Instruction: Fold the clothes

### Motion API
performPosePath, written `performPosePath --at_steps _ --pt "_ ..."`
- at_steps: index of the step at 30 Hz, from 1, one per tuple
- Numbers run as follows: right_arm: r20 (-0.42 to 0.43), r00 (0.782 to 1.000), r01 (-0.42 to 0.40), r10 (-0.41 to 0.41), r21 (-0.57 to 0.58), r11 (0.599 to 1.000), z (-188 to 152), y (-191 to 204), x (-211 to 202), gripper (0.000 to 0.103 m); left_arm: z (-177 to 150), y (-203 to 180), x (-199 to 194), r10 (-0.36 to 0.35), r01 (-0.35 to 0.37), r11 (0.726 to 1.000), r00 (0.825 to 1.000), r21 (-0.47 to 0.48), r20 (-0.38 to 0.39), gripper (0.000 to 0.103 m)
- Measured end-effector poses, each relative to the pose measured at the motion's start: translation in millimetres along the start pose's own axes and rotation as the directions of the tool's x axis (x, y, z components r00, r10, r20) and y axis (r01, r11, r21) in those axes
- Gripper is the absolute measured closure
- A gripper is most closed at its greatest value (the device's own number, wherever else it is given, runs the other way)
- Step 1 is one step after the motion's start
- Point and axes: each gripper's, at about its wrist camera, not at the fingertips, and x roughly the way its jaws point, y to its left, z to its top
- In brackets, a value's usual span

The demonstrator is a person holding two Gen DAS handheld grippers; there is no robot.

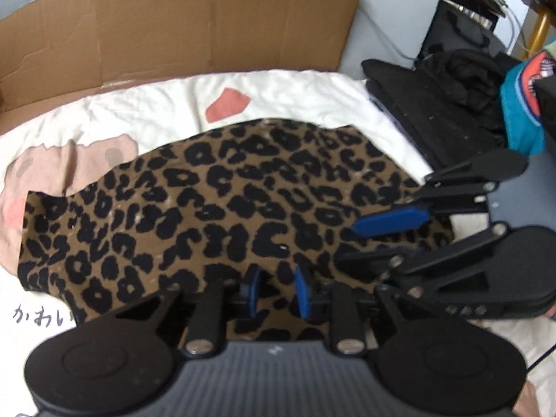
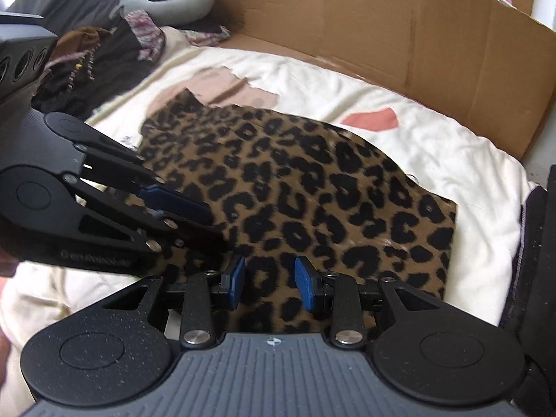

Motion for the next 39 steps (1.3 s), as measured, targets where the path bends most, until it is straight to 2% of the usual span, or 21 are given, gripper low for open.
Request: performPosePath --at_steps 3,6,10,19,25,32,39 --pt "-0.016 0.999 0.043 -0.043 0.021 0.999 -2 -13 1 0.065 3 9 -1 0.031 -0.031 0.999 1.000 -0.016 0.002 0.090" --pt "-0.022 0.997 0.074 -0.073 0.048 0.996 -3 -26 -3 0.065 6 17 -9 0.057 -0.056 0.997 0.998 -0.050 0.012 0.090" --pt "0.008 0.997 0.075 -0.076 0.078 0.994 -4 -32 -19 0.065 5 17 -23 0.042 -0.039 0.996 0.999 -0.076 0.031 0.089" --pt "0.046 0.999 0.006 -0.007 0.036 0.999 -6 -3 -40 0.065 -5 -13 -40 -0.033 0.037 0.997 0.998 -0.070 0.054 0.089" --pt "0.024 0.999 -0.032 0.032 0.005 0.999 -15 18 -36 0.065 -21 -28 -35 -0.066 0.068 0.995 0.997 -0.072 0.028 0.090" --pt "-0.037 0.999 0.014 -0.017 -0.065 0.998 -34 29 -14 0.067 -39 -29 -7 -0.043 0.041 0.998 0.999 -0.045 -0.029 0.089" --pt "-0.040 0.998 0.055 -0.057 -0.036 0.998 -37 11 -18 0.067 -42 -15 -11 0.003 -0.004 0.998 1.000 -0.060 -0.013 0.089"
